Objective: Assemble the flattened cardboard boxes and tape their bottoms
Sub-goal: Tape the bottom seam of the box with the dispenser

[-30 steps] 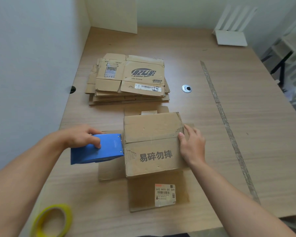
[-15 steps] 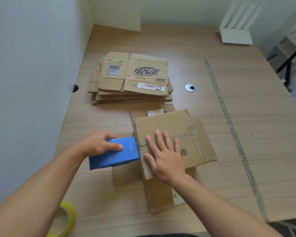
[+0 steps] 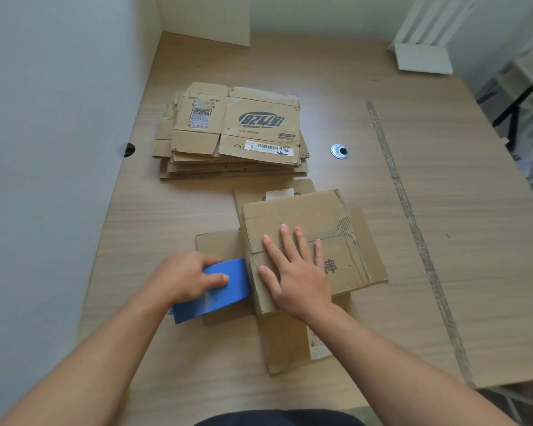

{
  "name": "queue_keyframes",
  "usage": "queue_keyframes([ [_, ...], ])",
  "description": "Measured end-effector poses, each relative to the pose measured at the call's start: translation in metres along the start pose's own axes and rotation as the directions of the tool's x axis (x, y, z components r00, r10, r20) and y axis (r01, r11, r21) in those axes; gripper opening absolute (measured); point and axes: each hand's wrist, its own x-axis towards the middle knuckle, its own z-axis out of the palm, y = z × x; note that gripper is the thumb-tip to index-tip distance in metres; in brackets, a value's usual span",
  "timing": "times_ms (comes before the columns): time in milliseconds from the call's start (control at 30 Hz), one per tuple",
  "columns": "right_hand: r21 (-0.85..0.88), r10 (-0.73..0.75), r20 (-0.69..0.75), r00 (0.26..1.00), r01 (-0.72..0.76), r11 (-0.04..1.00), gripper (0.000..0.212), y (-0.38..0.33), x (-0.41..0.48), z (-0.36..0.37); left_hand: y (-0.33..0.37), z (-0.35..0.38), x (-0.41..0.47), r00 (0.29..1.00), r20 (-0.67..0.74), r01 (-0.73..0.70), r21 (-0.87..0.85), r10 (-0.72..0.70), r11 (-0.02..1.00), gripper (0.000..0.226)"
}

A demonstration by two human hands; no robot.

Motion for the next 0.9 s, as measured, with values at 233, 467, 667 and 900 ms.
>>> queue_keyframes([
  [233,0.109,0.15,-0.059,0.987,-0.143,0.984,0.053,-0.027,0.016,-0.015,-0.004,-0.007,-0.003,0.991,-0.094,0.091,0.0,-0.09,0.996,0.054],
  [467,0.089,0.239,-0.083,0.967,-0.232,0.969,0.045,-0.044,0.03,-0.014,-0.013,-0.01,-0.015,0.972,-0.151,0.169,-0.073,-0.178,0.983,0.042],
  [667,0.085,0.196,-0.063,0.979,-0.191,0.978,0.056,-0.028,0.012,-0.013,-0.009,-0.017,-0.018,0.96,-0.189,0.175,-0.176,-0.207,0.969,0.047],
  [900,0.083,0.083,-0.027,0.996,-0.081,0.993,0.062,0.006,-0.009,-0.014,0.01,-0.02,-0.021,0.963,-0.207,0.114,-0.26,-0.171,0.959,0.024],
])
